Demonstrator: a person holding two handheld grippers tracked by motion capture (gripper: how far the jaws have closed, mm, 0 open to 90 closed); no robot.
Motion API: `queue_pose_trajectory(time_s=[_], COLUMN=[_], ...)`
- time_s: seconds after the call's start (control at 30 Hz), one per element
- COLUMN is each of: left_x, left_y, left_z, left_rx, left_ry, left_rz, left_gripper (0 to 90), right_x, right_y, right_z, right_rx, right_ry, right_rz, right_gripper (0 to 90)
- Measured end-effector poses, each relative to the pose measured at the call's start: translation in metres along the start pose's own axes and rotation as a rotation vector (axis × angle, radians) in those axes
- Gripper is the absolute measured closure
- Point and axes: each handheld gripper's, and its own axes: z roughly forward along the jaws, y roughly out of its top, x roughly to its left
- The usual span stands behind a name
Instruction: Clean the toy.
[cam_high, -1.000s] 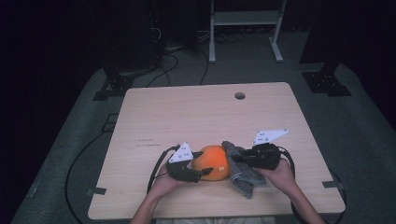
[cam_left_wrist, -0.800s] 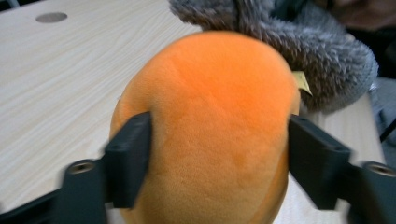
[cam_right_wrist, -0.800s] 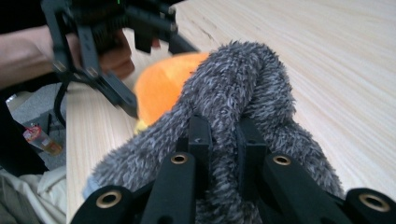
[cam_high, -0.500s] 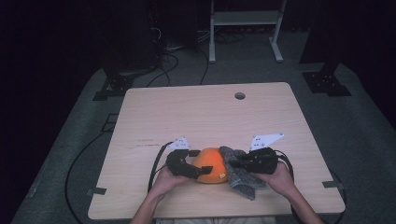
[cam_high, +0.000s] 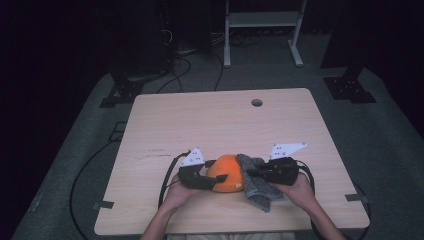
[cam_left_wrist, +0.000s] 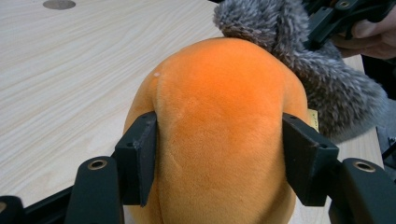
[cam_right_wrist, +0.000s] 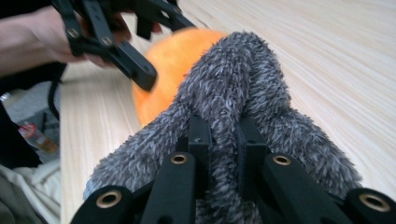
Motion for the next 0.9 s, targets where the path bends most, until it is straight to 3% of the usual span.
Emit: queue_pose_trajectory(time_s=[0.13,0.23,0.3,0.4,0.5,0.7,0.9], left_x=[-0.005,-0.007,-0.006,-0.004,-0.008,-0.012,-0.012], left_y=[0.002,0.002,0.001,0.0,0.002,0.003,0.002], left_z=[0.003,0.003,0.002,0.0,0.002,0.004,0.003], left_rx=[0.002,0.008,0.01,0.014,0.017,0.018,0.025], left_ry=[0.01,0.012,0.013,0.004,0.01,0.023,0.019], left_rz=[0.029,0.054,0.048,0.038,0.063,0.081,0.087], left_gripper=[34.8,34.7,34.6,34.0,33.9,33.9,33.2], right_x=[0.002,0.011,0.014,0.01,0.004,0.012,0.013], right_y=[0.003,0.017,0.023,0.018,0.008,0.019,0.019], right_z=[-0.004,-0.003,0.001,0.004,0.001,-0.002,0.004], right_rx=[0.0,-0.024,-0.017,0.012,0.014,-0.013,0.021], right_ry=[-0.011,0.001,0.002,-0.009,-0.008,-0.01,-0.017], right_rz=[-0.005,-0.04,-0.063,-0.065,-0.025,-0.053,-0.073], right_gripper=[79.0,79.0,79.0,79.1,79.0,79.0,79.0])
